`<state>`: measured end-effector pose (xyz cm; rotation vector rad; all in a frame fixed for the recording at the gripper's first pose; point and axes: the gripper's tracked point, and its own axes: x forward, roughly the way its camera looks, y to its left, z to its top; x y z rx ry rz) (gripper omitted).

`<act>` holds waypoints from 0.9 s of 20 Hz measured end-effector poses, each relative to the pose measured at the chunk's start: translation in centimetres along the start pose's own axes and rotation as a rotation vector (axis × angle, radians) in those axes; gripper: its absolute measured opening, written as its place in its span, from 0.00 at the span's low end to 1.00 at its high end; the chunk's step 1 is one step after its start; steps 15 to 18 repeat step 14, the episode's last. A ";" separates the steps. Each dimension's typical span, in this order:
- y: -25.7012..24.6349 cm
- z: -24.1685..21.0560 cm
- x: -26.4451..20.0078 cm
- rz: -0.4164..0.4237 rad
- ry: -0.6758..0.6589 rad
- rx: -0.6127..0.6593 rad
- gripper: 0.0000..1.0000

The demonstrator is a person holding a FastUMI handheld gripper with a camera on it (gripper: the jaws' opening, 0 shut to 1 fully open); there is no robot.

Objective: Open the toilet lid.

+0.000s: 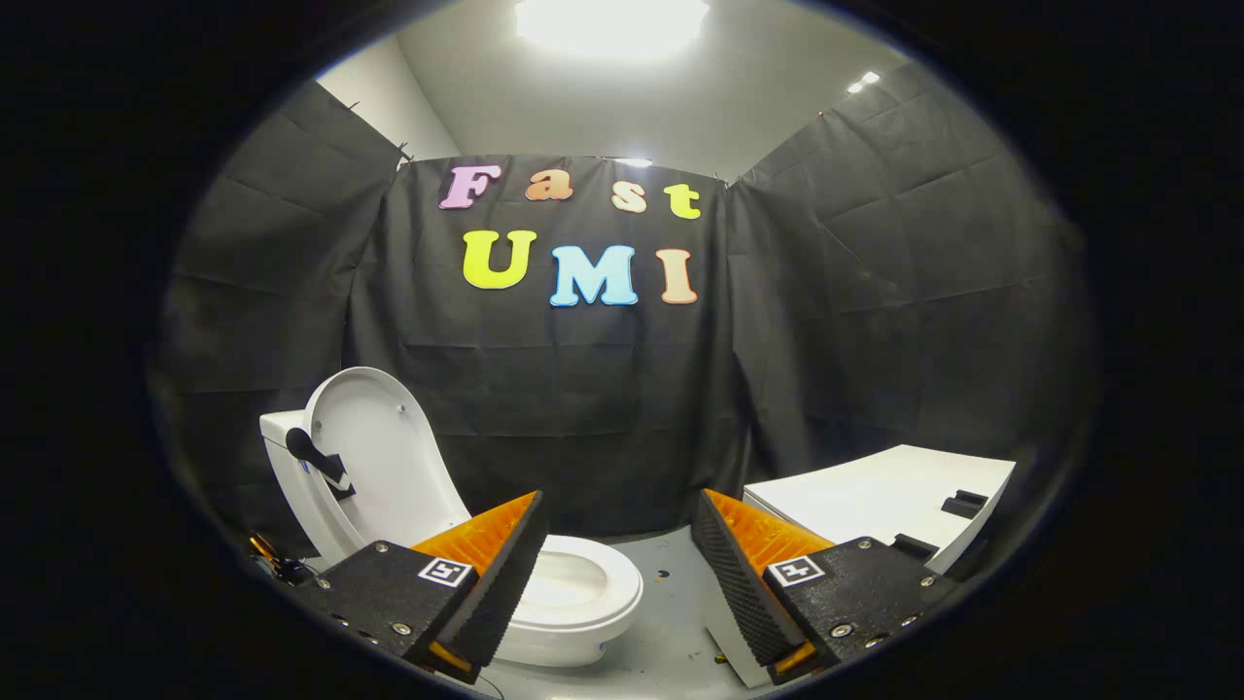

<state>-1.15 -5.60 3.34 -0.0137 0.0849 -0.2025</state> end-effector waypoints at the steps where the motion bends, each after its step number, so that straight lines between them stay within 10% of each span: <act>1: -0.1 -0.1 0.0 -0.002 0.003 0.001 0.95; 18: 0.2 0.2 -0.2 0.008 0.001 0.023 0.95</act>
